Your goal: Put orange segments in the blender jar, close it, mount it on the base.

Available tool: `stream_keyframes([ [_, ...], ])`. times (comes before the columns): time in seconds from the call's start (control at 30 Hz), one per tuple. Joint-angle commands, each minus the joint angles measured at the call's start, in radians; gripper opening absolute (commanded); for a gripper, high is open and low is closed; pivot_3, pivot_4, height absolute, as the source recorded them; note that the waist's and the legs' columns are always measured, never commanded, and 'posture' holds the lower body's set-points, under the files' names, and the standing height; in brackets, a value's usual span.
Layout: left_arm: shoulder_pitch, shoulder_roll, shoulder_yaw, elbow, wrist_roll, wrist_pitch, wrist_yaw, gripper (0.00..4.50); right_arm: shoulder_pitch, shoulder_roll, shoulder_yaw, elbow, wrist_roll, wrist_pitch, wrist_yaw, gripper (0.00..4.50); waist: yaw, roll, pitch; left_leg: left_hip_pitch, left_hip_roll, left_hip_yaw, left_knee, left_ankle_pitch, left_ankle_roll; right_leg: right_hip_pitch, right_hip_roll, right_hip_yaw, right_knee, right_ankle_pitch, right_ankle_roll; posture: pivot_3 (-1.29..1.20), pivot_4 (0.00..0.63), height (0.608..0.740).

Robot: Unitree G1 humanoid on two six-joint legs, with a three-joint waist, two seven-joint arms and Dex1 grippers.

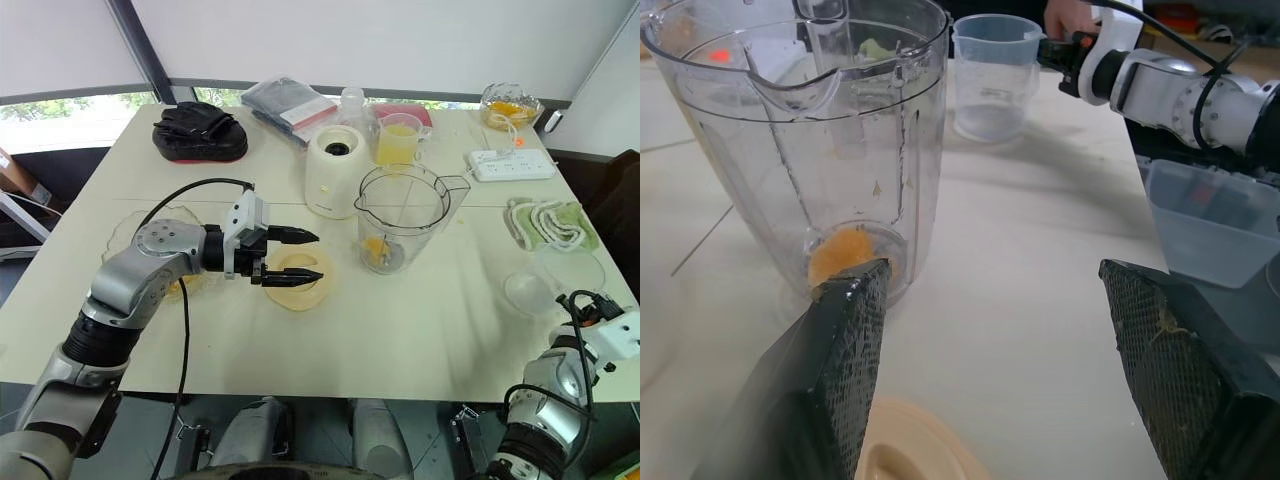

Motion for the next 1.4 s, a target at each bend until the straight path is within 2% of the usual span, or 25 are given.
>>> stream_keyframes([
  [0.03,-0.007,-0.005,-0.003,-0.022,-0.001,-0.013,0.002,3.47,0.020,0.003,0.012,-0.001,0.011,0.033,-0.004,0.04,0.000,0.000,0.000,0.000,0.000,0.000,0.000,0.000,0.000,0.000,0.000,0.000,0.000,0.000,0.000,0.00,0.150,0.740],
  [0.13,-0.009,-0.011,-0.008,-0.019,0.001,-0.015,0.004,3.47,0.022,-0.004,0.015,-0.002,0.016,0.037,-0.005,0.04,0.000,0.000,0.000,0.000,0.000,0.000,0.000,0.000,0.000,0.000,0.000,0.000,0.000,0.000,0.000,0.00,0.150,0.740],
  [0.17,-0.010,-0.013,-0.009,-0.017,0.002,-0.016,0.004,3.47,0.022,-0.006,0.015,-0.002,0.017,0.037,-0.005,0.32,-0.001,0.000,0.000,0.000,0.000,0.000,0.000,0.000,0.000,0.000,0.000,0.000,0.000,0.000,0.000,0.00,0.150,0.740],
  [0.23,-0.012,-0.015,-0.011,-0.015,0.005,-0.018,0.004,3.47,0.022,-0.011,0.018,-0.005,0.017,0.043,-0.003,0.94,0.000,0.000,0.000,0.000,0.000,0.000,0.000,0.000,0.000,0.000,0.000,0.000,0.000,0.000,0.000,0.00,0.150,0.740],
  [0.37,-0.011,-0.015,-0.011,-0.013,0.008,-0.021,0.002,3.47,0.024,-0.020,0.026,-0.014,0.013,0.050,-0.006,2.97,0.000,0.001,0.001,0.000,0.000,0.000,0.000,0.000,0.000,-0.001,0.000,0.000,0.000,0.000,0.000,0.00,0.150,0.740],
  [0.63,-0.006,-0.020,-0.016,-0.016,0.016,-0.026,0.005,3.47,0.047,-0.037,0.024,-0.058,0.010,0.071,-0.011,2.97,0.001,0.001,0.001,0.000,0.000,0.000,0.000,0.000,0.000,-0.001,0.000,0.000,0.000,0.000,0.000,0.00,0.150,0.740],
  [1.13,-0.004,-0.042,-0.033,-0.002,0.026,-0.047,0.011,3.47,0.146,-0.022,0.023,-0.262,0.052,0.187,-0.007,2.97,0.001,0.001,0.001,-0.001,0.000,0.000,0.000,0.000,0.000,-0.001,-0.001,0.000,-0.001,0.000,0.000,0.00,0.150,0.740],
  [1.4,-0.035,-0.057,-0.028,0.035,0.017,-0.044,0.002,3.47,0.287,0.027,0.072,-0.477,0.092,0.289,0.022,2.97,0.002,0.001,0.001,-0.001,0.001,-0.001,0.000,0.000,0.000,-0.001,0.000,0.000,-0.001,0.000,0.000,0.00,0.150,0.740],
])
